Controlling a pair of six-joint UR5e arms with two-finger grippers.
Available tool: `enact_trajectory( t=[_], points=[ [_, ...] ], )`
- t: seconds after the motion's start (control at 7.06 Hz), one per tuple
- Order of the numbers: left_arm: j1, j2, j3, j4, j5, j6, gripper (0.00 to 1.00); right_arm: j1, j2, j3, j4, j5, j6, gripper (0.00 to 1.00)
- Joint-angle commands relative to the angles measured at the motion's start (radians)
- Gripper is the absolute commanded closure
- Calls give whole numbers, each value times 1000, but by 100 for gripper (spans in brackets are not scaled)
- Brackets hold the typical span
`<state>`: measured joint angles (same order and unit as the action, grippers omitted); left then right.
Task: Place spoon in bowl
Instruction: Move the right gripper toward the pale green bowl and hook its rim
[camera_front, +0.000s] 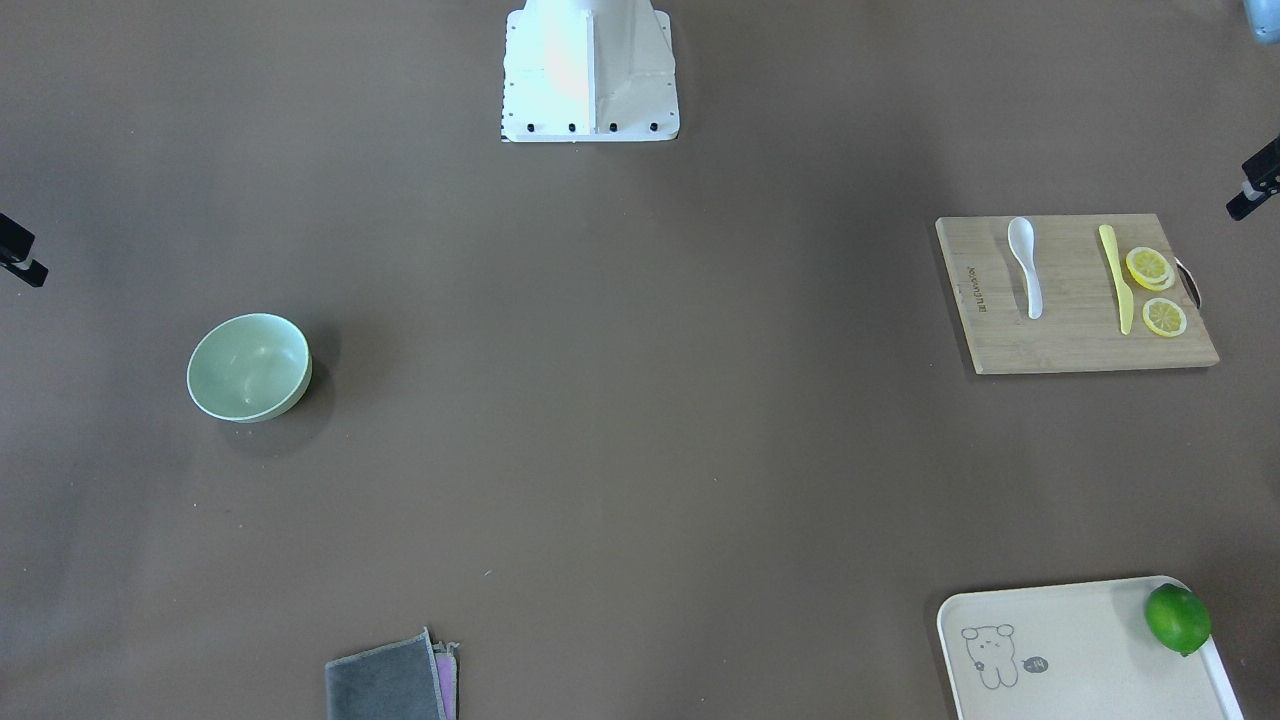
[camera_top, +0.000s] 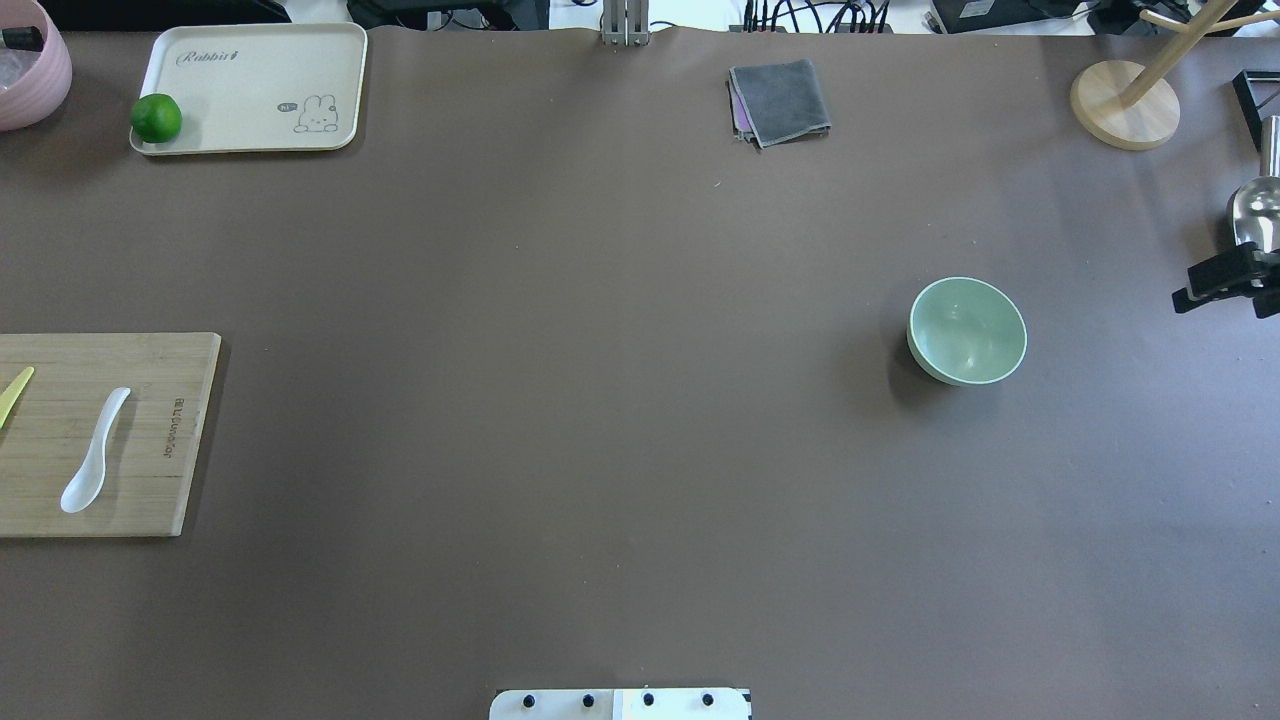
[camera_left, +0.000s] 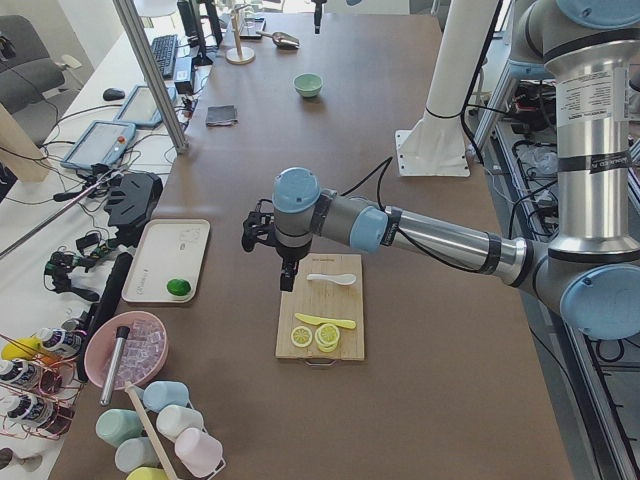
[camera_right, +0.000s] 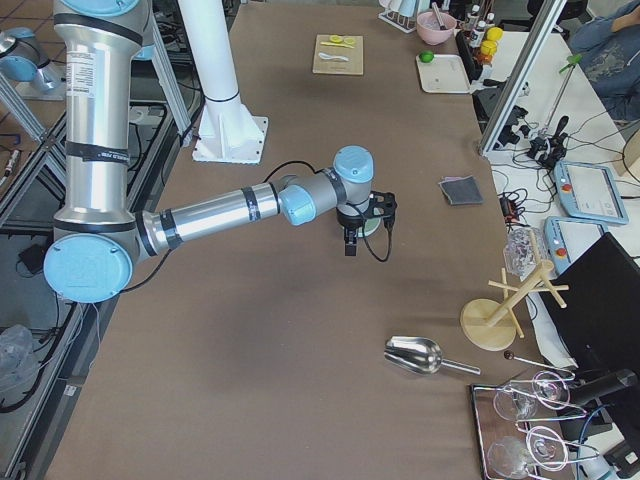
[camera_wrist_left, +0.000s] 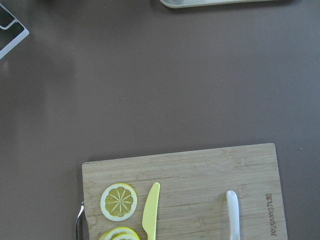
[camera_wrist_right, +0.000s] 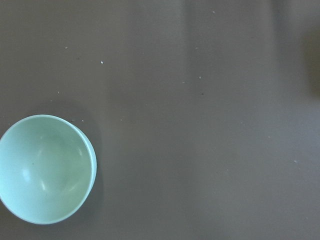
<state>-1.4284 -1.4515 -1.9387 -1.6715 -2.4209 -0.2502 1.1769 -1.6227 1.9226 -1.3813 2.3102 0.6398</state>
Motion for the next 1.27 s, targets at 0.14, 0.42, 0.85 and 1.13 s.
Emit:
enact_trajectory(
  t=[0.14, 0.42, 0.85, 1.13],
  points=[
    [95, -7, -2, -96, 6, -144, 2, -138, 98, -106, 143, -81, 186, 7],
    [100, -10, -3, -96, 6, -144, 2, -190, 127, -154, 173, -100, 228, 10],
    [100, -15, -5, -96, 8, -144, 2, -247, 158, -279, 252, -107, 228, 19],
    [100, -13, -3, -96, 8, -144, 2, -256, 176, -301, 277, -104, 259, 58]
  ],
)
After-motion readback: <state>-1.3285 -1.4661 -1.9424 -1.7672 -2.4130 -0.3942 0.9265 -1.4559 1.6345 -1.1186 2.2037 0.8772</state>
